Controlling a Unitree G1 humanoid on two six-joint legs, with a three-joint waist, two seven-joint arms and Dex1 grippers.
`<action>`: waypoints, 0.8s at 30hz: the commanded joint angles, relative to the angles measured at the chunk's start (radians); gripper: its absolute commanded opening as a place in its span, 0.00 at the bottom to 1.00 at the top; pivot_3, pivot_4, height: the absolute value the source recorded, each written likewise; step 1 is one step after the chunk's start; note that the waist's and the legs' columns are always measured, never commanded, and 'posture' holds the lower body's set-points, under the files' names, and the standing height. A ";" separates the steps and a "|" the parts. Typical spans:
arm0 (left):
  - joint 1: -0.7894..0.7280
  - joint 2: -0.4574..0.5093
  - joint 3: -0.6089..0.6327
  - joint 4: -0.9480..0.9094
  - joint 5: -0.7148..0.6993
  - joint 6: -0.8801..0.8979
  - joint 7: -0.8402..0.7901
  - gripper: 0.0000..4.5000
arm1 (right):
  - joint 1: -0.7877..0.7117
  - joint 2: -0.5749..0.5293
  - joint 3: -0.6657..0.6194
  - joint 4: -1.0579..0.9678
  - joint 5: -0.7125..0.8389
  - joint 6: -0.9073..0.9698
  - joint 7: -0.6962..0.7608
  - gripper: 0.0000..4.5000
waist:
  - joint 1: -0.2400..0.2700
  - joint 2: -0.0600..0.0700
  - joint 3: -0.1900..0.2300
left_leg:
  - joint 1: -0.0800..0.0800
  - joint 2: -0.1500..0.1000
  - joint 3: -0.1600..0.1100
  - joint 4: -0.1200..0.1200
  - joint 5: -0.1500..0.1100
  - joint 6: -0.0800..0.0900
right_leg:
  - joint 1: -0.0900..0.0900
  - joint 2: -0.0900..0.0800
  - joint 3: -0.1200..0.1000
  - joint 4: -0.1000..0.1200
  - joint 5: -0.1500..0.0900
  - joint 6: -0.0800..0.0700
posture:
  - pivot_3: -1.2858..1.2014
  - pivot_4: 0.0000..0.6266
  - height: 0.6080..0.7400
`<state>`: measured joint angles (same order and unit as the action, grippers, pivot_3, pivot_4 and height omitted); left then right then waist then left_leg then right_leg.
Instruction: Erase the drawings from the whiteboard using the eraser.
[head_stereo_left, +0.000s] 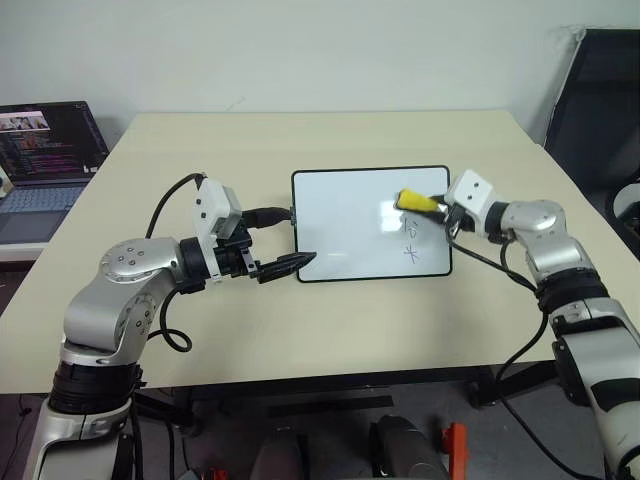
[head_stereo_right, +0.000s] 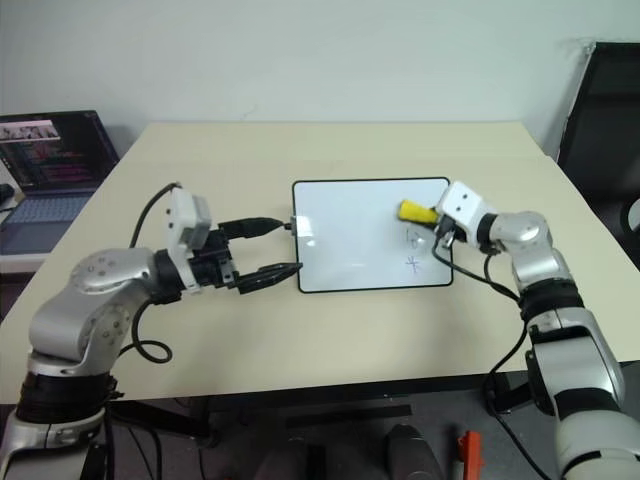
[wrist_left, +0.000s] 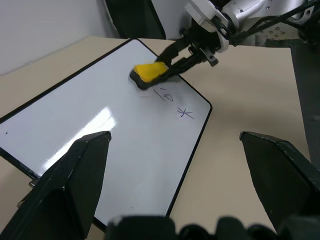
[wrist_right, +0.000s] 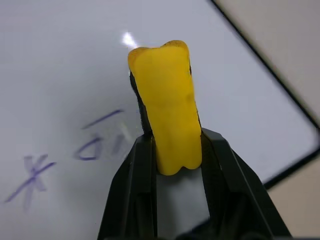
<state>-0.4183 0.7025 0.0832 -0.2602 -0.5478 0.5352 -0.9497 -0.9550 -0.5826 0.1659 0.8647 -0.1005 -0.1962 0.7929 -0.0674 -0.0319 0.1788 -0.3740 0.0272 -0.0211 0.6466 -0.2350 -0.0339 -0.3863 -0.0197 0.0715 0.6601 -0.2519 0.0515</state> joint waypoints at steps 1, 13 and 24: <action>-0.024 -0.003 0.011 -0.004 -0.004 -0.020 -0.001 1.00 | -0.038 -0.016 -0.032 0.074 -0.032 0.007 -0.106 0.19 | 0.000 0.000 0.000 | 0.000 0.000 0.000 0.000 0.000 0.000 | 0.000 0.000 0.000 0.000 0.000 0.000 | 0.52 0.24 1.00; -0.036 -0.014 -0.004 0.037 0.010 -0.049 -0.016 1.00 | 0.062 -0.014 -0.025 -0.094 0.037 0.036 0.093 0.19 | -0.008 0.000 0.000 | -0.004 0.001 -0.001 -0.002 -0.001 0.000 | -0.003 0.000 -0.001 -0.002 -0.001 0.001 | 0.52 0.24 1.00; -0.050 0.021 0.038 0.072 0.018 -0.076 -0.031 1.00 | 0.315 -0.259 -0.328 -0.770 0.361 0.543 0.195 0.19 | 0.014 0.006 0.006 | -0.027 0.000 -0.002 -0.002 -0.001 0.000 | -0.025 0.000 -0.003 0.001 0.004 0.002 | 0.52 0.24 1.00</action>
<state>-0.4602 0.7069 0.0842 -0.1757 -0.5239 0.4770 -0.9743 -0.6526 -0.8159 -0.1081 0.1842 0.2108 0.2828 0.9694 -0.0529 -0.0264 0.1844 -0.4009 0.0277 -0.0240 0.6438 -0.2366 -0.0336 -0.4113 -0.0194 0.0675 0.6607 -0.2493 0.0534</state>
